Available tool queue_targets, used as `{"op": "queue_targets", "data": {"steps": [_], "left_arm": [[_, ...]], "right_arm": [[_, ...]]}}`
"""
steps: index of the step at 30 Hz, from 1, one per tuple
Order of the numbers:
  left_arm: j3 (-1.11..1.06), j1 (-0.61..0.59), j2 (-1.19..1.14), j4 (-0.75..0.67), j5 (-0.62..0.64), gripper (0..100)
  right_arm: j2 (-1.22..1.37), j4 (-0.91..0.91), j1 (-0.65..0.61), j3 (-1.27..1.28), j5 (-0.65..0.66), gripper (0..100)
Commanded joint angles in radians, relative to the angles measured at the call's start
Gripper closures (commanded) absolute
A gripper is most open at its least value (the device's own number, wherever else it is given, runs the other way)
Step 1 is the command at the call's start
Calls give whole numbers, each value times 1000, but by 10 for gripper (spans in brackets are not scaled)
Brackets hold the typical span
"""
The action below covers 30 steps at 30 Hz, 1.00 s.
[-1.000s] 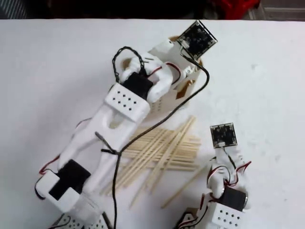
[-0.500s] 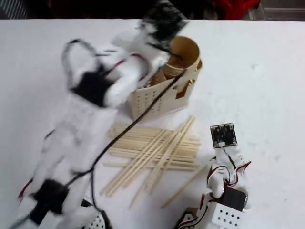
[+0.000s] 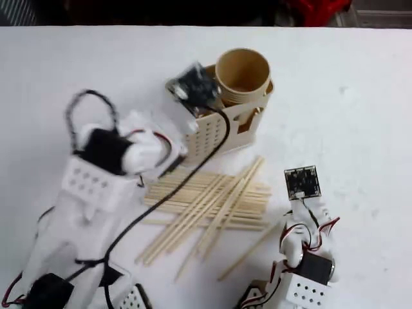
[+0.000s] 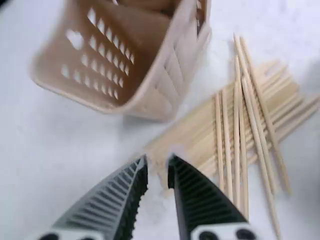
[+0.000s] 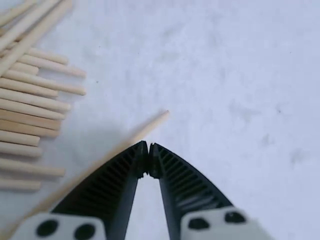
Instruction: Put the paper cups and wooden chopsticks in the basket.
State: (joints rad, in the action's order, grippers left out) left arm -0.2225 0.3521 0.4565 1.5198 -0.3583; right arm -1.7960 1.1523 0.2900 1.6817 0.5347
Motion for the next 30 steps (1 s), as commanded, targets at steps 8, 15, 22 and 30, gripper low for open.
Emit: {"op": "queue_targets", "data": {"steps": [8, 15, 22, 30], "left_arm": [[-560, -105, 33, -448, 68, 906], [-809, -259, 33, -847, 153, 906], [-856, -349, 35, -1028, 227, 906], [-919, -398, 36, -1189, 258, 906]], "right_arm": [[-7, -18, 10, 8, -11, 981], [-7, -18, 10, 8, -11, 981], [-7, -18, 10, 8, -11, 981], [-7, -18, 10, 8, -11, 981]]}}
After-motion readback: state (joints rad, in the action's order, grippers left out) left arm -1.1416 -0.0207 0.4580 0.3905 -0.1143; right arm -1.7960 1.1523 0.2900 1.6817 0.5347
